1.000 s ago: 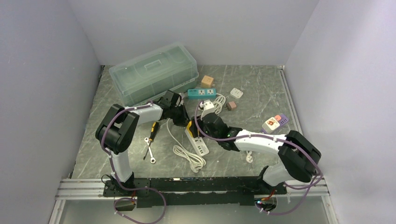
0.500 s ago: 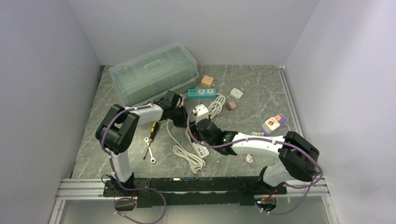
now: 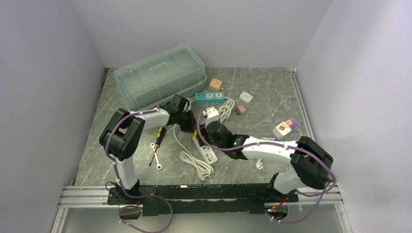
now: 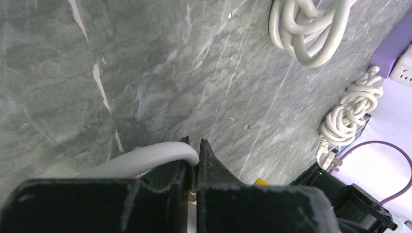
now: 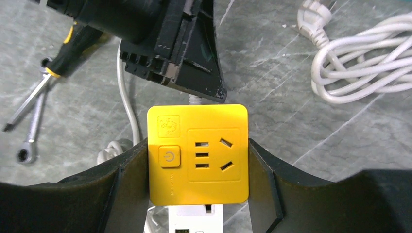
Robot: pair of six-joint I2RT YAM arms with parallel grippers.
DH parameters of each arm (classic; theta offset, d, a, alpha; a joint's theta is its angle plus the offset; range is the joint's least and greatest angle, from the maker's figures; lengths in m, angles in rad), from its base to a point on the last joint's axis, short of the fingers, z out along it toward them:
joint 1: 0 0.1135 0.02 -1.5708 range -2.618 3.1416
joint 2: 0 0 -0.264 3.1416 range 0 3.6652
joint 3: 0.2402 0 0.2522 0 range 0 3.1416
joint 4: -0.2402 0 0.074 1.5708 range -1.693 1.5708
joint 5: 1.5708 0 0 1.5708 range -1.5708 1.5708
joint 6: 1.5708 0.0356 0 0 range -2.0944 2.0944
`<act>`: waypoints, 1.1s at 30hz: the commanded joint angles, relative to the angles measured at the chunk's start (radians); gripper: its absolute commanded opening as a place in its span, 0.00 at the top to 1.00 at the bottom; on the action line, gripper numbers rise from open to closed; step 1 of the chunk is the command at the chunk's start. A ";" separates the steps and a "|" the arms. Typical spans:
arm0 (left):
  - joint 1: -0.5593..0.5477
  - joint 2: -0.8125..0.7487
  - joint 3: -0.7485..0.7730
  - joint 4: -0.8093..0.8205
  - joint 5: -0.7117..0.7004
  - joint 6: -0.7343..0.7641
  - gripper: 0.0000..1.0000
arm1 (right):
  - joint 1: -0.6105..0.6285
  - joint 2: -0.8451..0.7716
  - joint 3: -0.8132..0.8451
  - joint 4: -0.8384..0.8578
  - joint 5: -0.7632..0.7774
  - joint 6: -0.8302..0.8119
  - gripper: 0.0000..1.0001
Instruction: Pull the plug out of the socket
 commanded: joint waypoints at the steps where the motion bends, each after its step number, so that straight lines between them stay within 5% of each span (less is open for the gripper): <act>1: 0.006 -0.035 -0.001 0.022 -0.028 0.024 1.00 | -0.104 -0.094 -0.042 0.116 -0.228 0.107 1.00; 6: 0.005 -0.033 -0.001 0.022 -0.028 0.024 1.00 | -0.109 -0.088 -0.023 0.088 -0.226 0.088 1.00; 23: 0.005 -0.029 0.003 0.016 -0.029 0.028 1.00 | 0.080 0.019 0.086 -0.066 0.185 -0.054 1.00; 33: 0.005 -0.022 0.010 0.003 -0.047 0.041 1.00 | 0.081 -0.088 0.077 -0.059 0.157 -0.038 1.00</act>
